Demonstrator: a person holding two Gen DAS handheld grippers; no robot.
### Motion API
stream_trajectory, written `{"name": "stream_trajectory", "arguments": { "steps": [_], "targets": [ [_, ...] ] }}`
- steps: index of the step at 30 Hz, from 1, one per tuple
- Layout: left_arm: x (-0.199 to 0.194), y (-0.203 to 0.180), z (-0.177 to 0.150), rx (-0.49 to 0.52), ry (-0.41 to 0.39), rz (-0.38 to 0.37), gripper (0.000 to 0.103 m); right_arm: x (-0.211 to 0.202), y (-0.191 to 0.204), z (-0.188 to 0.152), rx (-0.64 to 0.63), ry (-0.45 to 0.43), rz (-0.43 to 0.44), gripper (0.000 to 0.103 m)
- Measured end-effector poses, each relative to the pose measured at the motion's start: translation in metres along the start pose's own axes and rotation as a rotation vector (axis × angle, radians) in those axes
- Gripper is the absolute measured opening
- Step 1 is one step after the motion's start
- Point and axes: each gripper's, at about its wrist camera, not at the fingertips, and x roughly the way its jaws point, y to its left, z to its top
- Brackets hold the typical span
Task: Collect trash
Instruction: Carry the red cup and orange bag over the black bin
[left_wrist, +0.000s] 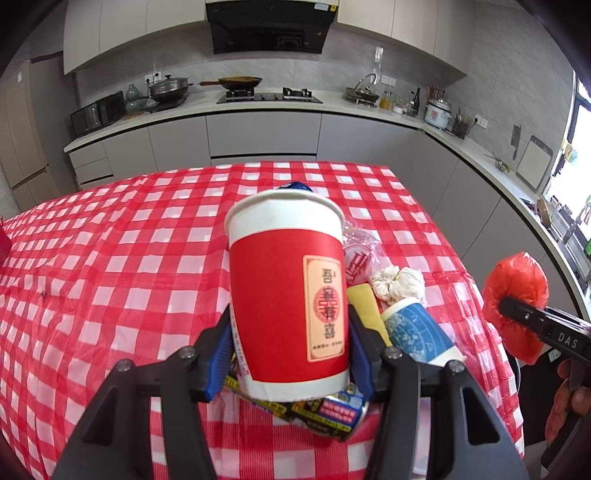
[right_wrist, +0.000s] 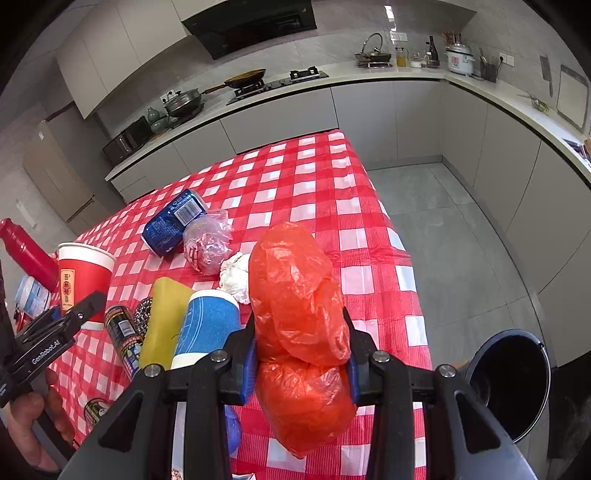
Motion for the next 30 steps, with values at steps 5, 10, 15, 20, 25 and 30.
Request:
{"name": "stream_trajectory", "arguments": {
  "steps": [5, 10, 15, 20, 25, 30],
  "targets": [
    [-0.010, -0.009, -0.006, -0.013, -0.025, -0.005, 0.056, -0.012, -0.005, -0.004, -0.010, -0.016, 0.002, 0.040],
    [-0.016, -0.036, -0.014, 0.000, -0.035, -0.014, 0.056, -0.028, -0.026, -0.009, -0.006, -0.029, 0.001, 0.040],
    [-0.023, -0.080, -0.022, 0.022, -0.047, -0.021, 0.056, -0.050, -0.067, -0.016, 0.011, -0.049, 0.002, 0.040],
    [-0.029, -0.136, -0.033, 0.037, -0.057, -0.015, 0.056, -0.070, -0.128, -0.025, 0.025, -0.048, 0.009, 0.040],
    [-0.031, -0.201, -0.045, 0.042, -0.054, -0.035, 0.056, -0.093, -0.195, -0.033, 0.033, -0.040, -0.008, 0.040],
    [-0.027, -0.261, -0.061, 0.057, -0.053, -0.077, 0.056, -0.106, -0.268, -0.043, 0.039, -0.018, -0.053, 0.040]
  ]
}}
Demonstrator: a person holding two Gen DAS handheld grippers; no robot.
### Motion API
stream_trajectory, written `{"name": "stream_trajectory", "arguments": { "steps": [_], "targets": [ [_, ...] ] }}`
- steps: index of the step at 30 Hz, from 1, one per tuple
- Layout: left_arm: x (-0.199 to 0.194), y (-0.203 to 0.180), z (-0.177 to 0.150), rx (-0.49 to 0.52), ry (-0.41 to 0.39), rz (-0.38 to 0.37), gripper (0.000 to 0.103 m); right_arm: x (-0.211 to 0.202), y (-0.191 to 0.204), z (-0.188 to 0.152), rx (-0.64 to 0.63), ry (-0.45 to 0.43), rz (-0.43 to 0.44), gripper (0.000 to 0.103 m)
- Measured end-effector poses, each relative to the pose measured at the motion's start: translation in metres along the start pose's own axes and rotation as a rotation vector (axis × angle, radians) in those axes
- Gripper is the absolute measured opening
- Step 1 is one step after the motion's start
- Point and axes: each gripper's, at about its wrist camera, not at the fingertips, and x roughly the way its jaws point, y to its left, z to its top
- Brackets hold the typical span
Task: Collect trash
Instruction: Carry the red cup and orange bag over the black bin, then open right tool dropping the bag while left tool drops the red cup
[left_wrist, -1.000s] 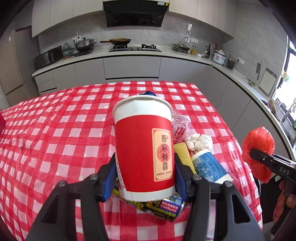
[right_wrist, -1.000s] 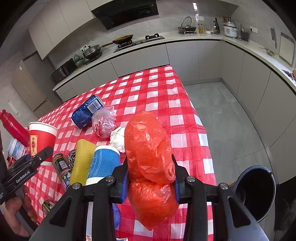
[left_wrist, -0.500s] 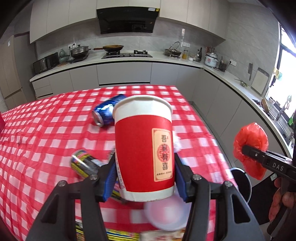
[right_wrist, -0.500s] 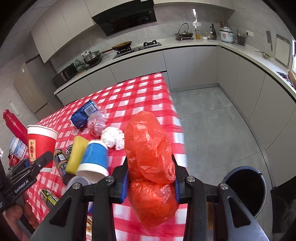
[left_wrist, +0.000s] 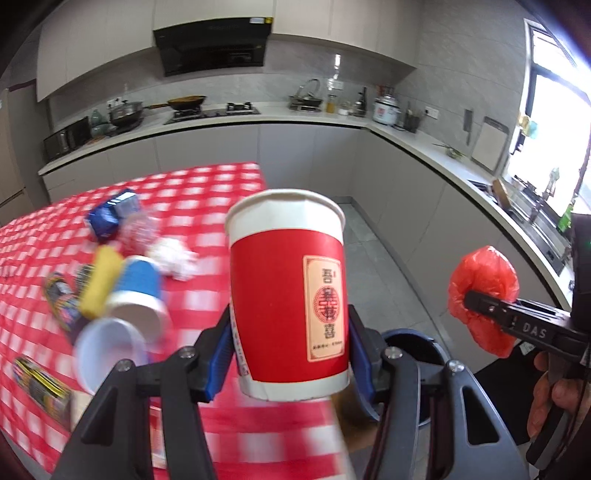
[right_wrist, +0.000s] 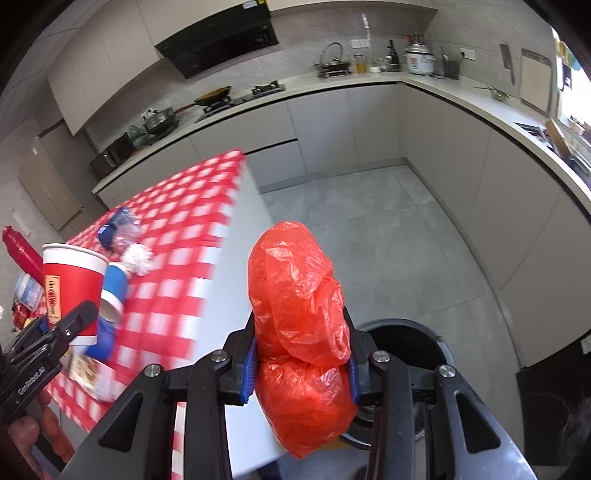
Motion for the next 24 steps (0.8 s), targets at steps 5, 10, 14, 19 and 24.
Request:
{"name": "stream_trajectory", "arguments": {
  "steps": [5, 10, 14, 19, 24],
  "targets": [
    [0.017, -0.048, -0.013, 0.030, 0.017, -0.034, 0.056, 0.010, -0.061, -0.019, 0.019, 0.047, -0.038, 0.040],
    [0.042, -0.084, -0.027, 0.058, 0.046, -0.049, 0.056, 0.043, -0.099, -0.041, 0.032, 0.116, -0.030, 0.040],
    [0.069, -0.103, -0.044, 0.062, 0.088, -0.051, 0.056, 0.078, -0.121, -0.061, 0.043, 0.177, -0.021, 0.040],
    [0.093, -0.113, -0.067, 0.059, 0.147, -0.028, 0.056, 0.126, -0.136, -0.077, 0.001, 0.254, -0.062, 0.055],
    [0.102, -0.124, -0.079, 0.047, 0.170, -0.008, 0.056, 0.131, -0.156, -0.079, 0.034, 0.230, -0.079, 0.075]
  ]
}}
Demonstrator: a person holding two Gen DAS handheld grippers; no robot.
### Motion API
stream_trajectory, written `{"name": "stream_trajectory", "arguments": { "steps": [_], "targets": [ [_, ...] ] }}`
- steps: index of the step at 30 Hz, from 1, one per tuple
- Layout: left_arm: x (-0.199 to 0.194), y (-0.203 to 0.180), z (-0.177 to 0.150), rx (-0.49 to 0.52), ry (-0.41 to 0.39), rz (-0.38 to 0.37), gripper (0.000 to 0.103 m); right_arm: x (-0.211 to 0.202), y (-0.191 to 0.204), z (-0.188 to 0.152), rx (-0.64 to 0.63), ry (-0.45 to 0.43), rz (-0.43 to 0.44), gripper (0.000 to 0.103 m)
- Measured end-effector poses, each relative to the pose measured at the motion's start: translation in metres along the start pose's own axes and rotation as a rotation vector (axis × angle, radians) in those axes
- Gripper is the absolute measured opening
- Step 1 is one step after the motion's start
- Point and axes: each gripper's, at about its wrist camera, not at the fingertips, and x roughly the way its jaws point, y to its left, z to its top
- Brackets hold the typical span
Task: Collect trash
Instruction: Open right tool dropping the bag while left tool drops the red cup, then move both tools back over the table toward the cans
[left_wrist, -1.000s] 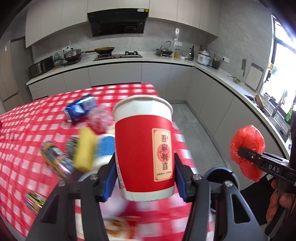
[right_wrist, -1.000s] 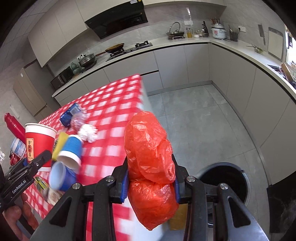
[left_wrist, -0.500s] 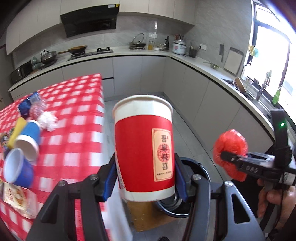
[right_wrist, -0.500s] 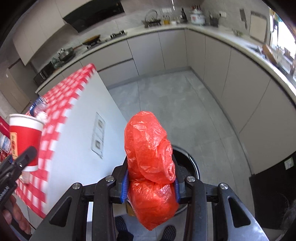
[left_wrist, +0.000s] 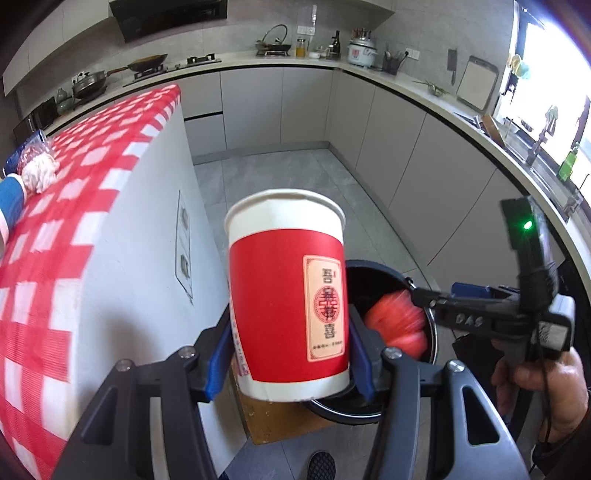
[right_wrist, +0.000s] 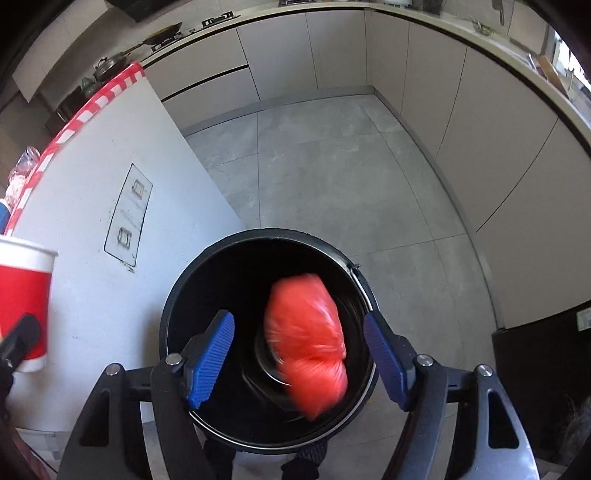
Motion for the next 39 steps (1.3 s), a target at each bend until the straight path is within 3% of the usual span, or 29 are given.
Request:
{"name": "stream_trajectory", "arguments": {
  "steps": [7, 13, 15, 17, 19, 26, 33, 39],
  "targets": [
    [0.034, -0.023, -0.010, -0.020, 0.008, -0.016, 0.057, -0.008, -0.026, 0.005, 0.023, -0.040, -0.030, 0.074],
    [0.079, -0.051, -0.025, -0.026, 0.079, -0.053, 0.057, -0.021, -0.044, 0.008, 0.054, -0.065, -0.035, 0.075],
    [0.088, -0.061, -0.025, -0.049, 0.085, -0.114, 0.061, -0.028, -0.050, 0.007, 0.060, -0.076, -0.037, 0.075],
    [0.091, -0.068, -0.024, -0.071, 0.114, -0.109, 0.084, -0.038, -0.057, 0.007, 0.073, -0.091, -0.042, 0.075],
    [0.076, -0.070, -0.020, -0.074, 0.086, -0.093, 0.092, -0.047, -0.063, 0.007, 0.084, -0.103, -0.041, 0.075],
    [-0.003, -0.056, -0.007, -0.033, 0.028, -0.043, 0.092, -0.085, -0.053, 0.014, 0.100, -0.143, 0.002, 0.075],
    [-0.085, -0.006, -0.001, -0.079, -0.062, 0.060, 0.092, -0.117, 0.008, 0.023, 0.032, -0.179, 0.084, 0.074],
    [-0.117, 0.044, -0.006, -0.147, -0.110, 0.123, 0.092, -0.133, 0.061, 0.025, -0.041, -0.193, 0.134, 0.075]
  ]
}}
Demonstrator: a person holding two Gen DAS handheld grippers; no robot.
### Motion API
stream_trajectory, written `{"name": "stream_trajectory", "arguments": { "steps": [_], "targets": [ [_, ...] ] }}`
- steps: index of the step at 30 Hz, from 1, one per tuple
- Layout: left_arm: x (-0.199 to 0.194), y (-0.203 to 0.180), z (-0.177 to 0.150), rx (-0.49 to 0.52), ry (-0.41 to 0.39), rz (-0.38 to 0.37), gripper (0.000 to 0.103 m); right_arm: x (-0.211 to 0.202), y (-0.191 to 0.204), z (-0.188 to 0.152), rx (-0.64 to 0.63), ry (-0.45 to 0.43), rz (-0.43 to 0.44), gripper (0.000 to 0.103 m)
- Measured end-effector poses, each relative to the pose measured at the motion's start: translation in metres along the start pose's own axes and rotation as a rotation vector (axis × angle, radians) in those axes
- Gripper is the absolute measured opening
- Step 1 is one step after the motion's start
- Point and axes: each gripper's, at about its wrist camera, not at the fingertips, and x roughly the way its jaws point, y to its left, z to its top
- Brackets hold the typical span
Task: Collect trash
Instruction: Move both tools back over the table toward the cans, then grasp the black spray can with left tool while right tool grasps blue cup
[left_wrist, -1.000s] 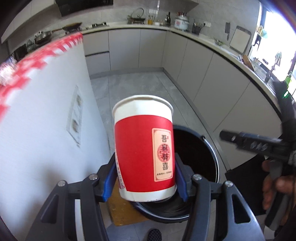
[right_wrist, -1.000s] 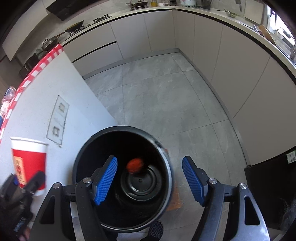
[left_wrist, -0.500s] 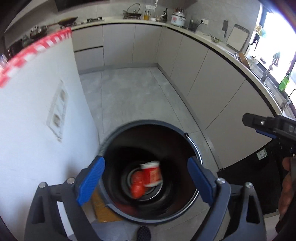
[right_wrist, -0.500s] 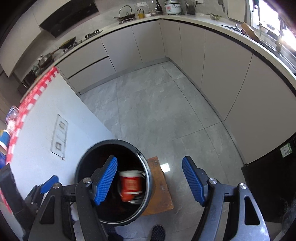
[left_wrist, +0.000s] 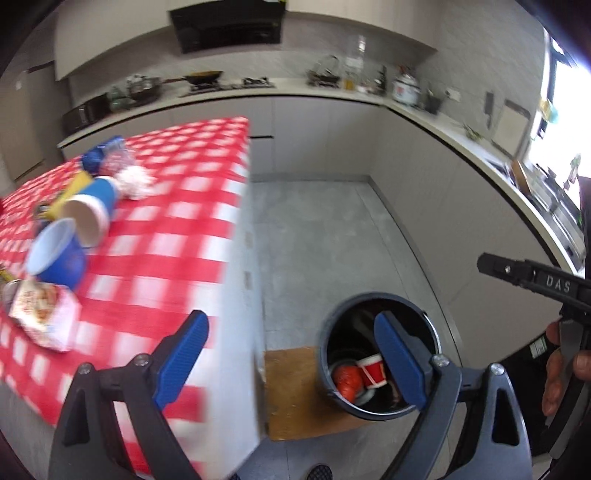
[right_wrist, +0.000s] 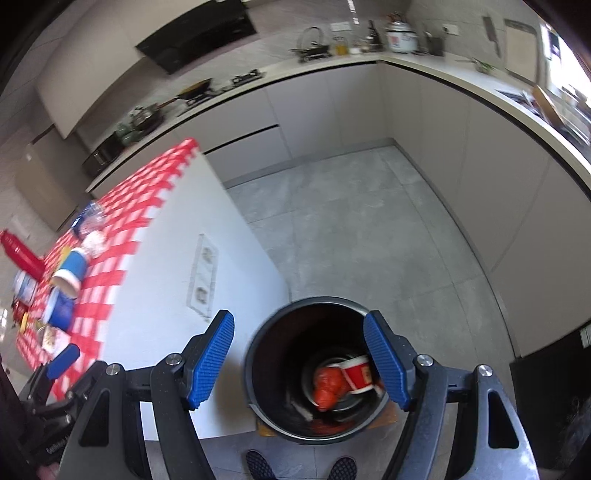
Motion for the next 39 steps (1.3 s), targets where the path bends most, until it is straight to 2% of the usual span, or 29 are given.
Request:
{"name": "stream_trajectory", "arguments": {
  "steps": [12, 19, 25, 29, 34, 37, 39],
  "targets": [
    [-0.036, 0.139, -0.002, -0.247, -0.079, 0.144, 0.092, 0.011, 0.111, -0.004, -0.116, 0.015, 0.088, 0.075],
    [-0.047, 0.217, -0.010, -0.316, -0.089, 0.206, 0.092, 0.020, 0.181, -0.018, -0.169, 0.041, 0.113, 0.074],
    [-0.032, 0.277, -0.013, -0.395, -0.043, 0.209, 0.092, 0.027, 0.233, -0.032, -0.204, 0.057, 0.110, 0.074],
    [-0.011, 0.305, -0.007, -0.438, -0.014, 0.206, 0.092, 0.032, 0.252, -0.041, -0.208, 0.070, 0.094, 0.075],
    [0.015, 0.322, 0.001, -0.490, 0.005, 0.163, 0.097, 0.047, 0.272, -0.053, -0.213, 0.102, 0.076, 0.074],
    [0.025, 0.327, 0.004, -0.492, 0.024, 0.144, 0.098, 0.053, 0.282, -0.057, -0.224, 0.116, 0.078, 0.074],
    [0.026, 0.333, 0.002, -0.473, 0.033, 0.159, 0.097, 0.055, 0.288, -0.059, -0.231, 0.118, 0.084, 0.074]
  ]
}}
